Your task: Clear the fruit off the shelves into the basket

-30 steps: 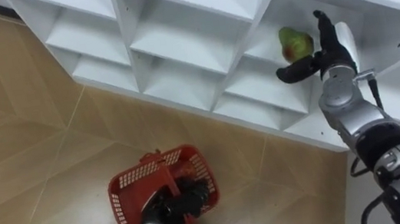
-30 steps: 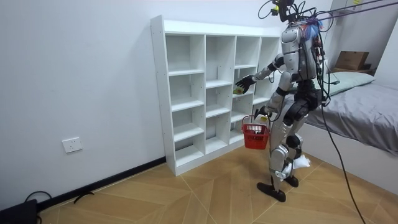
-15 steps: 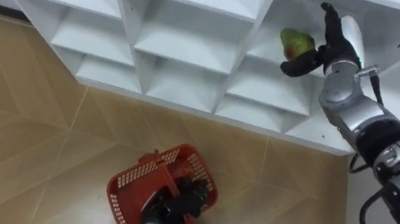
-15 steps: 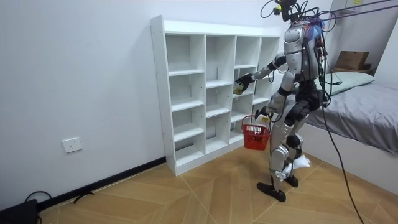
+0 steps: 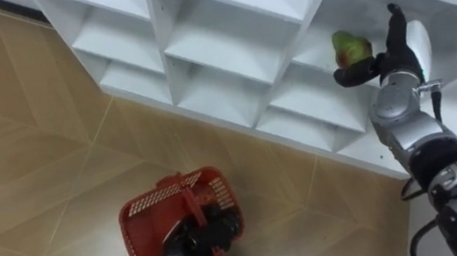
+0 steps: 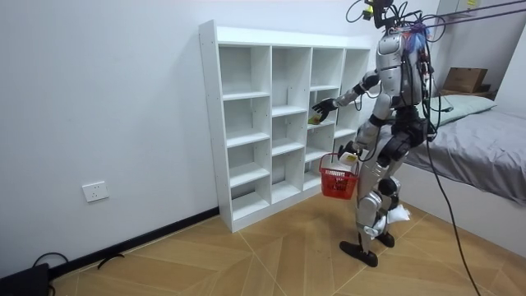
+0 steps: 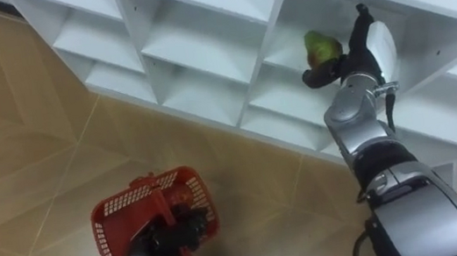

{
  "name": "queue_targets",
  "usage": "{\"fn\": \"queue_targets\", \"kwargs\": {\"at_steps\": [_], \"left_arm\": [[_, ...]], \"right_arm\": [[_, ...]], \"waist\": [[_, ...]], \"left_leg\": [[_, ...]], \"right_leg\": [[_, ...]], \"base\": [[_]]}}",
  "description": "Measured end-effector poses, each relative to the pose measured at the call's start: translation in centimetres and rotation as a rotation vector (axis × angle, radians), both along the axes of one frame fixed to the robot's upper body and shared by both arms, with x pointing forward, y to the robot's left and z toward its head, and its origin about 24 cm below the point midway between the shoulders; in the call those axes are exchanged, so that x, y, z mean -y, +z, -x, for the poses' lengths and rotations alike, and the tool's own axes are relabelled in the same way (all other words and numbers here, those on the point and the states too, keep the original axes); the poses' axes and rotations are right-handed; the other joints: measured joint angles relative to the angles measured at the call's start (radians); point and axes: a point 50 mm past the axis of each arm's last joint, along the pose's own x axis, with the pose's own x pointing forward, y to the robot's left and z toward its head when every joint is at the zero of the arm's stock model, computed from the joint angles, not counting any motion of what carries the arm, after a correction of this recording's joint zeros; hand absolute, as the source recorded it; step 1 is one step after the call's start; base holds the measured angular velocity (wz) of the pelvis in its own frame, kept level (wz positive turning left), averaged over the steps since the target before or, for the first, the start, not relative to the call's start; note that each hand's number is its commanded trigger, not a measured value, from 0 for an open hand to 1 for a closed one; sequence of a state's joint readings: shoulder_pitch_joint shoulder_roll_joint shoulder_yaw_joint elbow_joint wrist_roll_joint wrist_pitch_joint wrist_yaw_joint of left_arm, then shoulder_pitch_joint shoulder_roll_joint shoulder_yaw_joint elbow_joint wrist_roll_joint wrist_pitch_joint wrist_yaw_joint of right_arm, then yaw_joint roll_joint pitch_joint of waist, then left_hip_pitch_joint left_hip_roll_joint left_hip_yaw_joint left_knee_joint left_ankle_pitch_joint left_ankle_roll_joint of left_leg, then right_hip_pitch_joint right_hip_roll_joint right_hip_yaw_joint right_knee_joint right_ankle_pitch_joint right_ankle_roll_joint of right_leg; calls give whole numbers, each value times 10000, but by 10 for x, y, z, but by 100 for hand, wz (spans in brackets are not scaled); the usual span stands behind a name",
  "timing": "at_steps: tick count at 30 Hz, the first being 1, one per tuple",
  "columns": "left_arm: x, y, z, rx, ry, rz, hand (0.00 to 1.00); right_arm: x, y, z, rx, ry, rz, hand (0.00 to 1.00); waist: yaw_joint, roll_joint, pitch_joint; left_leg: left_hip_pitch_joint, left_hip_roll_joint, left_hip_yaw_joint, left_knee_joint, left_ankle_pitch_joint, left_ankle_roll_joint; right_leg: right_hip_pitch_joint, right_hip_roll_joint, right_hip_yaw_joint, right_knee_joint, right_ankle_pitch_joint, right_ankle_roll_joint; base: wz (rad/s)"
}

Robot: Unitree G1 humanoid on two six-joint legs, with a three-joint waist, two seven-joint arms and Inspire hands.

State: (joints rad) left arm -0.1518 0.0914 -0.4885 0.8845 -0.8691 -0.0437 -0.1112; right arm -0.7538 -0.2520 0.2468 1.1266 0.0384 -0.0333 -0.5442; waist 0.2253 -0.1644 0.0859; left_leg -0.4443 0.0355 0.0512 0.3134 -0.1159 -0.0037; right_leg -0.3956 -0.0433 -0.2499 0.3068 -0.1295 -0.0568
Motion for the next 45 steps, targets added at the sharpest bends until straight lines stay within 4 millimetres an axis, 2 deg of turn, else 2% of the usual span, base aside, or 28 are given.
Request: {"fn": "queue_targets", "kwargs": {"at_steps": [18, 19, 20, 21, 22, 23, 26, 45], "left_arm": [[0, -3, 7, -12, -489, -360, 100], [0, -3, 7, -16, -488, -360, 100], [0, -3, 7, -18, -483, -356, 100], [0, -3, 7, -14, -486, -351, 100], [0, -3, 6, 0, -481, -331, 100], [0, -3, 6, 11, -471, -315, 100], [0, -3, 6, 14, -454, -283, 100], [0, -2, 4, 81, -475, -278, 100]], "right_arm": [[1, -3, 1, -172, 13, 52, 1], [1, -4, 1, -203, 38, 40, 48], [1, -4, 1, -260, 103, 16, 66], [1, -4, 2, -290, 133, 8, 78], [1, -5, 2, -314, 139, 4, 96], [1, -5, 2, -326, 145, 11, 100], [1, -5, 1, -430, 273, -7, 100], [3, -4, 2, -323, 317, 419, 100]], "waist": [[-3, -22, -3], [-3, -24, -3], [-3, -26, -2], [-1, -26, -3], [0, -27, -4], [10, -36, -10], [9, -78, -40], [34, -103, -29]], "left_leg": [[-19, -90, 4, -99, 98, 38], [-19, -90, 5, -99, 99, 38], [-22, -91, 5, -99, 99, 39], [-30, -92, 3, -98, 100, 40], [-51, -92, 2, -96, 103, 42], [-83, -93, 4, -94, 107, 45], [-202, -96, 6, -66, 121, 50], [-339, -118, -119, -94, 160, 50]], "right_leg": [[-61, -82, -27, 2, -4, 15], [-61, -83, -26, 2, -4, 16], [-65, -84, -26, 2, -4, 16], [-70, -84, -27, 2, -5, 17], [-90, -83, -27, 2, -5, 17], [-127, -85, -19, 16, -5, 17], [-249, -94, -19, 55, -4, 17], [-325, -78, -44, 14, 10, 31]], "base": [[0], [0], [0], [0], [0], [0], [0], [1]]}}
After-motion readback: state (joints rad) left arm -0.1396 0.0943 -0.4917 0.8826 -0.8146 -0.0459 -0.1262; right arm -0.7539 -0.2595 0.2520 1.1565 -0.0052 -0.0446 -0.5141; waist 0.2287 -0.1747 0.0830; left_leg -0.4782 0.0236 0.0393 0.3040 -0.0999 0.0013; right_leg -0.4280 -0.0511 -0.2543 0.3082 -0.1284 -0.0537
